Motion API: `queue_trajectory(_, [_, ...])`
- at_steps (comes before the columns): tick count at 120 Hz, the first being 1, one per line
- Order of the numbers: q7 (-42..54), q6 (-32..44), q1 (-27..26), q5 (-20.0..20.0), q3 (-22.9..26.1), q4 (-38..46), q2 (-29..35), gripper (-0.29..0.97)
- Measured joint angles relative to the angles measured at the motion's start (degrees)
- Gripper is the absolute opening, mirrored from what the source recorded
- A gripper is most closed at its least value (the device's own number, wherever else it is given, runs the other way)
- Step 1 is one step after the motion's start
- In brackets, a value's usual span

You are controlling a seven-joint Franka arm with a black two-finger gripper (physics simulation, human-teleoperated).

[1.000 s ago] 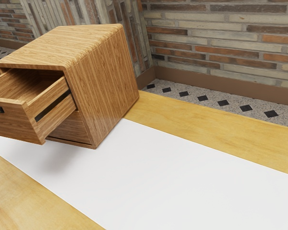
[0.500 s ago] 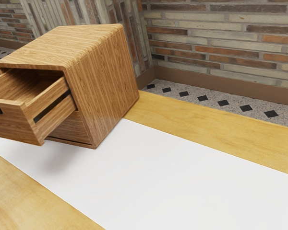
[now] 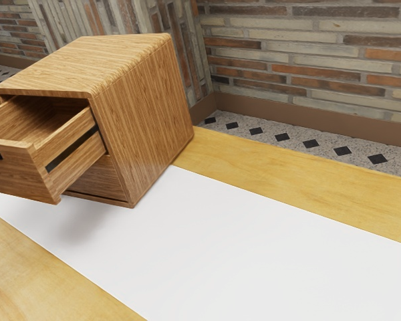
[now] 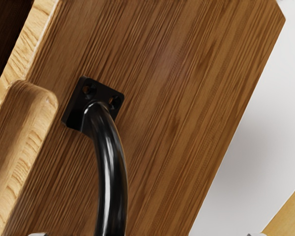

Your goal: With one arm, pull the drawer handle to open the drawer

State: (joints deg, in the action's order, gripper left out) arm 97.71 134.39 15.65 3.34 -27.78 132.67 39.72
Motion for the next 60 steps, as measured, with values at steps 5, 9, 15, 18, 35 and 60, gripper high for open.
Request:
queue_trajectory(5, [0.0, 0.0, 0.0, 0.0, 0.0, -0.1, 0.3, 0.51])
queue_trajectory(9, [0.0, 0.0, 0.0, 0.0, 0.0, -0.2, 0.6, 0.51])
queue_trajectory(15, [0.0, 0.0, 0.0, 0.0, 0.1, -0.5, 0.9, 0.51])
queue_trajectory(18, [0.0, -0.1, 0.0, 0.0, 0.2, -0.7, 1.2, 0.51])
queue_trajectory(35, [-0.2, -6.2, 3.2, 0.2, 6.2, -9.1, 4.1, 0.51])
queue_trajectory(60, [-16.9, -35.4, -5.8, 0.6, 33.2, -33.3, 1.2, 0.57])
